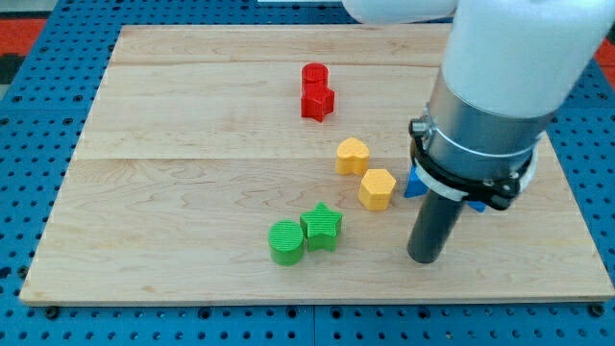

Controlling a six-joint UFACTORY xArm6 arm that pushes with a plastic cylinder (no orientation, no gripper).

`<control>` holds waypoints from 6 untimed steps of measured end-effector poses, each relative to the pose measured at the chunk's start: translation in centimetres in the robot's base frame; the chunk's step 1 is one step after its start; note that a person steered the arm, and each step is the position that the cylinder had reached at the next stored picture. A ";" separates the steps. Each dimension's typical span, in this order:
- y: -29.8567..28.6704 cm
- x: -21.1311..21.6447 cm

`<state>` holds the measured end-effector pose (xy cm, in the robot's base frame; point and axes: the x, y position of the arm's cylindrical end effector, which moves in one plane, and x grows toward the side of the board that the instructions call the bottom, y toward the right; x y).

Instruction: Move the green star into the green circle

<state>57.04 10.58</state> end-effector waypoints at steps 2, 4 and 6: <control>-12.5 2.5; -7.9 4.0; 4.2 -3.0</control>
